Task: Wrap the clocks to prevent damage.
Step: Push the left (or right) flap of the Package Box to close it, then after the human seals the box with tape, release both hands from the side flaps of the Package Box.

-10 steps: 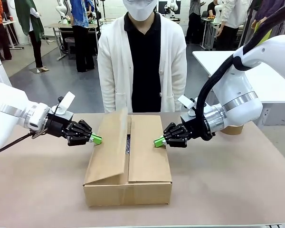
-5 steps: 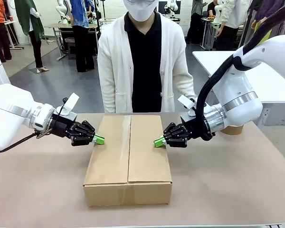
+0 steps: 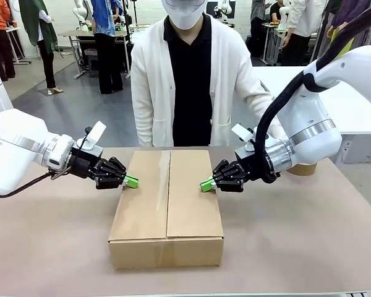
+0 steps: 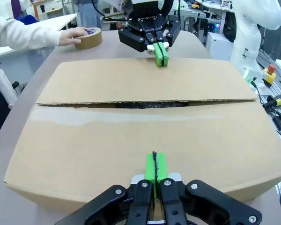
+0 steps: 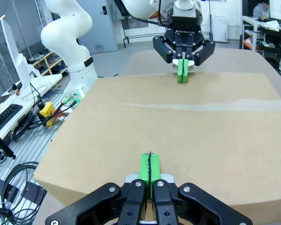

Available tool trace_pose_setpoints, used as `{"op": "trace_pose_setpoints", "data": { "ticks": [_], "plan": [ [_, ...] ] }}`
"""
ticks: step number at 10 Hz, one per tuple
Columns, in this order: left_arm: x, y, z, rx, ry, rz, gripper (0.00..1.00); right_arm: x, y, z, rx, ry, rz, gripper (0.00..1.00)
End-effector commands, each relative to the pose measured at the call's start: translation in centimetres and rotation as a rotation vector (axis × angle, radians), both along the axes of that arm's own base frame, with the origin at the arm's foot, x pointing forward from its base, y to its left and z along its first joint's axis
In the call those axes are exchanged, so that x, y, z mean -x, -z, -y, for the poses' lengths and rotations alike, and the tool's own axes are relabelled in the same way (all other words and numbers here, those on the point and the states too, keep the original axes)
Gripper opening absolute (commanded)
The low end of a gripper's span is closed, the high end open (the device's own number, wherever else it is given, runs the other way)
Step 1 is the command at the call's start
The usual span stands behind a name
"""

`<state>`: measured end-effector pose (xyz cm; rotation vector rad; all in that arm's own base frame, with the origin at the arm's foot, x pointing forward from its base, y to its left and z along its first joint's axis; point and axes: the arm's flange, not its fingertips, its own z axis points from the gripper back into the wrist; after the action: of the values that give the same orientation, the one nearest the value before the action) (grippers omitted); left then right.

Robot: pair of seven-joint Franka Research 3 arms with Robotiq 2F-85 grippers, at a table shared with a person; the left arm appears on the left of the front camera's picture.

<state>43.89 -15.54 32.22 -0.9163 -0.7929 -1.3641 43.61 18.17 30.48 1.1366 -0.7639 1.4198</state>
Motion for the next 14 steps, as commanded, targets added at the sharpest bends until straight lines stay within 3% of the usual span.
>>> {"op": "trace_pose_setpoints", "data": {
  "ticks": [1, 2, 14],
  "plan": [
    [0.0, 1.8, -0.7, -0.115, -0.064, 0.011, 0.00, 0.1, 0.5, -0.1, 0.002, 0.017, -0.008, 0.01],
    [0.0, 0.0, 0.0, 0.000, 0.000, 0.000, 0.00, 0.1, 0.5, -0.1, 0.002, 0.017, -0.008, 0.01],
    [0.0, 0.0, 0.0, 0.000, 0.000, 0.000, 0.00, 0.1, 0.5, -0.1, 0.002, 0.017, -0.008, 0.01]
  ]
}}
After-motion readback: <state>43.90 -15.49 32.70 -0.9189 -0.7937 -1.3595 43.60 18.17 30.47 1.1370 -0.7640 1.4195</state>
